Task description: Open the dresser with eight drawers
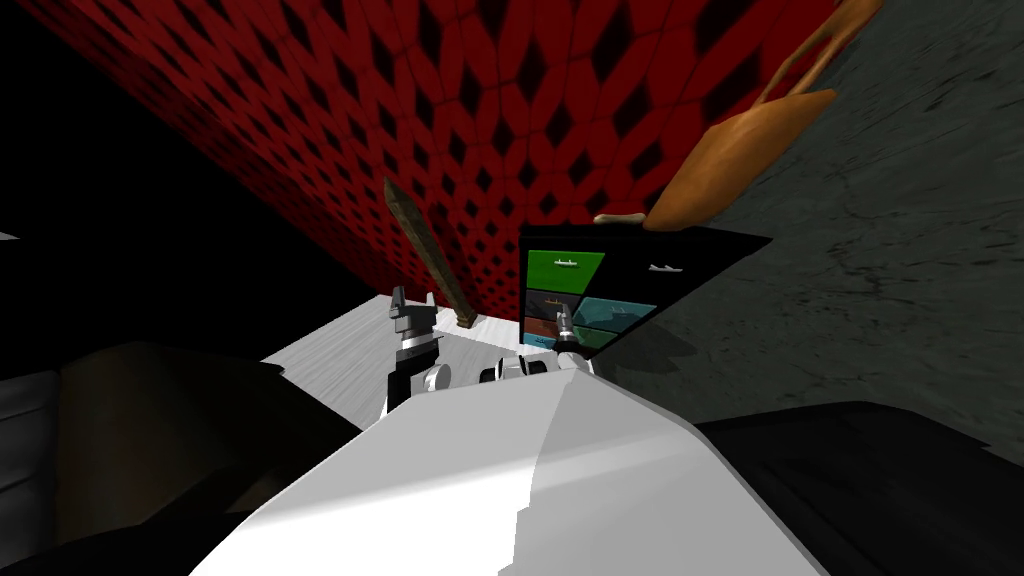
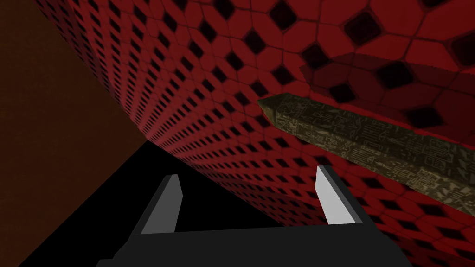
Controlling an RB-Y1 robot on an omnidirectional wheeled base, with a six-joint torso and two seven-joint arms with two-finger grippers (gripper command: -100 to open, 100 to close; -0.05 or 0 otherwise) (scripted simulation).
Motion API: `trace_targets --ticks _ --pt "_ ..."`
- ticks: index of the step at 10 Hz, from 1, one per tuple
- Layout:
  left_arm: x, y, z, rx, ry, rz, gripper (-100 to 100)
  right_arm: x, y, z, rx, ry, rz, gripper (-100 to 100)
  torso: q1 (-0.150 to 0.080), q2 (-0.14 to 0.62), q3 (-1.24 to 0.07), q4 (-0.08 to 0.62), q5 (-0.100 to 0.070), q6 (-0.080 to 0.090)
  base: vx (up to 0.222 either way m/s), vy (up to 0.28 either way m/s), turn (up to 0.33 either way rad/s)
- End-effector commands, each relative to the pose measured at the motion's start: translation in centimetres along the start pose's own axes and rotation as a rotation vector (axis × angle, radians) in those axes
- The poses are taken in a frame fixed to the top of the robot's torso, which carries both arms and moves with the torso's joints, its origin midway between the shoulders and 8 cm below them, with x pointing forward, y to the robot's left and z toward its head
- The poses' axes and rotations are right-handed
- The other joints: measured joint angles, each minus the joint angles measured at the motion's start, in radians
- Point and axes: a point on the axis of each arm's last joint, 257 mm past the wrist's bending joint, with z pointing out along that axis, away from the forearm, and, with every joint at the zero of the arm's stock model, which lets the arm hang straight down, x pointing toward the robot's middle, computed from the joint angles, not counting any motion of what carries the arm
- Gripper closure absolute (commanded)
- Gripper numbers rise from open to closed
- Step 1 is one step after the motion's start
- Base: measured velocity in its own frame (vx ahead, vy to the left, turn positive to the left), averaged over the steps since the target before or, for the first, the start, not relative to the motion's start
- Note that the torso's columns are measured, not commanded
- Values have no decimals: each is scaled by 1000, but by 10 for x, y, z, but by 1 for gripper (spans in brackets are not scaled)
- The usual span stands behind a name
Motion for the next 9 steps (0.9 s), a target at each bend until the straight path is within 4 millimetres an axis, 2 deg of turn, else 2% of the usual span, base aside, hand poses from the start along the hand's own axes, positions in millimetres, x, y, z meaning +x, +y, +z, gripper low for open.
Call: trace_targets --ticks 1,3,5,6,7,9 --pt "0 0 0 0 0 0 0 -5 -6 0 34 -28 -62 -100 0 0 0 0 0 0 -2 26 56" --pt "0 0 0 0 0 0 0 -5 -6 0 37 -32 -69 -100 0 0 0 0 0 0 -5 19 34" --pt "0 0 0 0 0 0 0 -3 -13 14 40 -37 -72 -100 -1 -2 -1 0 0 0 44 8 -20" --pt "0 0 0 0 0 0 0 -3 -12 10 41 -35 -71 -100 0 -3 -2 -1 0 0 24 3 0" --pt "0 0 0 0 0 0 0 -5 -7 0 39 -33 -72 100 0 0 0 0 0 0 -33 -11 30" --pt "0 0 0 0 0 0 0 -8 -12 6 41 -43 -70 100 0 2 2 1 0 0 -80 25 -34"
